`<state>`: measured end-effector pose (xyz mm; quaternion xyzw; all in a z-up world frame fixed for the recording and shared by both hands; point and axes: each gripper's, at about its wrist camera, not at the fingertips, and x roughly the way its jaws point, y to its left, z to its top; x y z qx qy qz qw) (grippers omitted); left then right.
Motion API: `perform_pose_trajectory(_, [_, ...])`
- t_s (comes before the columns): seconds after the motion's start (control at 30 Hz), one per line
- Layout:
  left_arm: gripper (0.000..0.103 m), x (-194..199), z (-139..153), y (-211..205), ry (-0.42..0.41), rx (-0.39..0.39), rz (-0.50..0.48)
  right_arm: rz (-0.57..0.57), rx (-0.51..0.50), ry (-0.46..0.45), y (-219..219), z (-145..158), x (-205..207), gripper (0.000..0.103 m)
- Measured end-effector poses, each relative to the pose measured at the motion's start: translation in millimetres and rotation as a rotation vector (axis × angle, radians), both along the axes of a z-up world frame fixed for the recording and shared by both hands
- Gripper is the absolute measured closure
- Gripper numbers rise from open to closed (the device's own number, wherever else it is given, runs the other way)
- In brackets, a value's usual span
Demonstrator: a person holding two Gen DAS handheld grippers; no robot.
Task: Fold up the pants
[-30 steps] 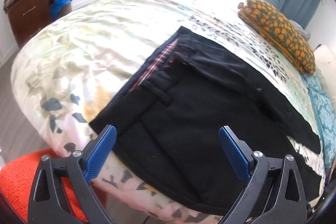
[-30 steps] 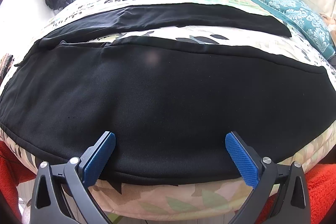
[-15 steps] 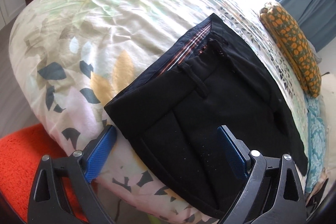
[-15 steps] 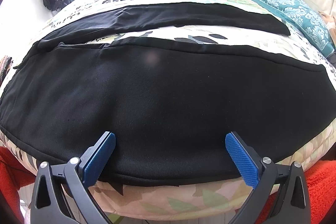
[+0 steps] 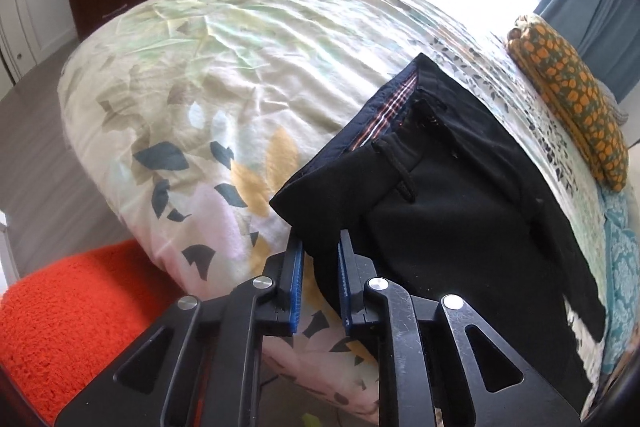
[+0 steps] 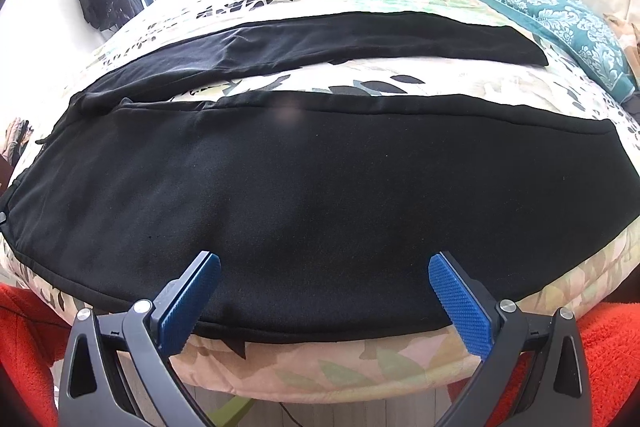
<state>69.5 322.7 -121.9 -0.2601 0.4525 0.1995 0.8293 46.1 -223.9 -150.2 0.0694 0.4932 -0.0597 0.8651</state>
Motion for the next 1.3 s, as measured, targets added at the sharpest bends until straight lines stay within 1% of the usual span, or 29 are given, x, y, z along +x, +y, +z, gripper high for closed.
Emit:
perform_pose_trajectory(0.07, [0.090, 1, -5, 2, 0.023, -0.003, 0.016, -0.010, -0.002, 0.005, -2, -1, 0, 0.000])
perform_pose_trajectory(0.13, [0.090, 2, -8, 2, 0.043, 0.012, 0.020, -0.015, 0.002, 0.012, -5, -1, 0, 0.000])
perform_pose_trajectory(0.27, [0.090, 2, -8, -8, 0.086, 0.083, 0.004, -0.027, 0.009, 0.016, -10, -3, 0, 0.000])
perform_pose_trajectory(0.3, [0.087, 5, -8, -12, 0.105, 0.111, -0.013, -0.030, 0.006, 0.014, -11, -2, 0, 0.000])
perform_pose_trajectory(0.33, [0.084, 7, -7, -17, 0.122, 0.145, -0.027, -0.032, 0.004, 0.008, -12, -1, 0, 0.000])
perform_pose_trajectory(0.43, [0.057, 1, 6, -29, 0.137, 0.246, -0.017, -0.037, 0.002, -0.031, -13, 6, 0, 0.000])
perform_pose_trajectory(0.47, [0.040, -3, 13, -33, 0.122, 0.274, -0.011, -0.039, 0.004, -0.048, -13, 10, 0, 0.000])
perform_pose_trajectory(0.5, [0.038, -6, 21, -38, 0.097, 0.301, -0.009, -0.041, 0.006, -0.065, -14, 13, 1, 0.000])
perform_pose_trajectory(0.57, [0.038, -10, 38, -49, 0.053, 0.358, -0.005, -0.041, 0.011, -0.091, -14, 17, 3, 0.000])
perform_pose_trajectory(0.6, [0.038, -11, 47, -55, 0.024, 0.369, -0.009, -0.039, 0.012, -0.097, -13, 18, 5, 0.000])
perform_pose_trajectory(0.63, [0.038, -10, 55, -61, -0.012, 0.359, -0.021, -0.034, 0.012, -0.098, -12, 18, 7, 0.000])
perform_pose_trajectory(0.7, [0.031, -1, 66, -76, -0.080, 0.299, -0.072, -0.025, 0.012, -0.093, -10, 16, 11, 0.000])
perform_pose_trajectory(0.73, [0.030, 7, 69, -85, -0.104, 0.266, -0.108, -0.022, 0.016, -0.089, -9, 15, 12, 0.000])
perform_pose_trajectory(0.83, [0.030, 41, 66, -123, -0.121, 0.195, -0.239, -0.018, 0.020, -0.082, -9, 13, 16, 0.000])
perform_pose_trajectory(0.93, [0.030, 78, 59, -167, -0.125, 0.165, -0.362, -0.022, 0.013, -0.086, -14, 14, 16, 0.000])
perform_pose_trajectory(1.0, [0.030, 101, 55, -196, -0.137, 0.184, -0.430, -0.037, 0.012, -0.091, -19, 15, 16, 0.000])
perform_pose_trajectory(1.1, [0.030, 140, 46, -233, -0.136, 0.243, -0.508, -0.066, 0.032, -0.081, -31, 14, 16, 0.000])
perform_pose_trajectory(1.2, [0.030, 175, 32, -254, -0.108, 0.274, -0.524, -0.101, 0.061, -0.062, -43, 11, 16, 0.000])
perform_pose_trajectory(1.27, [0.030, 196, 16, -258, -0.075, 0.288, -0.512, -0.120, 0.089, -0.053, -52, 11, 18, 0.000])
perform_pose_trajectory(1.3, [0.030, 204, 4, -257, -0.045, 0.290, -0.500, -0.126, 0.104, -0.052, -58, 13, 20, 0.000])
